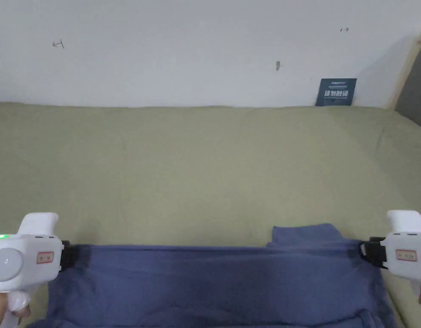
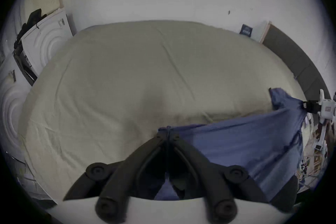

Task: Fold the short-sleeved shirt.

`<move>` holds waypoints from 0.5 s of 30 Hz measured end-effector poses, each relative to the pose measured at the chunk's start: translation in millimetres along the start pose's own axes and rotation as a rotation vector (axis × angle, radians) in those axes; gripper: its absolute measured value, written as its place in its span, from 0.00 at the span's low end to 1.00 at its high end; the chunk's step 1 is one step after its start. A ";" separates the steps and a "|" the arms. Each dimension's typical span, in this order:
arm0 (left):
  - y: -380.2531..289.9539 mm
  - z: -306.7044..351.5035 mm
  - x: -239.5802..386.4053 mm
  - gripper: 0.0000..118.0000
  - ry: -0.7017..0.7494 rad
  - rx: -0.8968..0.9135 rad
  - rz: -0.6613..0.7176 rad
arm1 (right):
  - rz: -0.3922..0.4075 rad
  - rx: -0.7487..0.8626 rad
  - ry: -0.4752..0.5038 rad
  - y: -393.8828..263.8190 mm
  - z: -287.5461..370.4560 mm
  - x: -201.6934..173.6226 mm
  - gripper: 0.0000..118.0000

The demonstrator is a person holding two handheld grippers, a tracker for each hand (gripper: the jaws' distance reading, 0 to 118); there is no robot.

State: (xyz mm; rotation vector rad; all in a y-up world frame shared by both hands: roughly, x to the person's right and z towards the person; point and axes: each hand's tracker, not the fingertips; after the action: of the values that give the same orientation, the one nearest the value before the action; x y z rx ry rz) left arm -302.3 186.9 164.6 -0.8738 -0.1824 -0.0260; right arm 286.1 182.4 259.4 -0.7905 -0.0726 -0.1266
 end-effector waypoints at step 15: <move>-163.5 122.8 -22.4 0.02 -0.070 0.107 0.002 | 0.002 0.025 0.053 -152.8 129.3 -8.6 0.00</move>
State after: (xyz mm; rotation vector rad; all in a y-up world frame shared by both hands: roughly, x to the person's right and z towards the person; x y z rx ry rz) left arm -358.4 174.5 362.1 -0.7684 -0.2467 0.0159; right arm 253.9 168.8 456.7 -0.7614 -0.0237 -0.1447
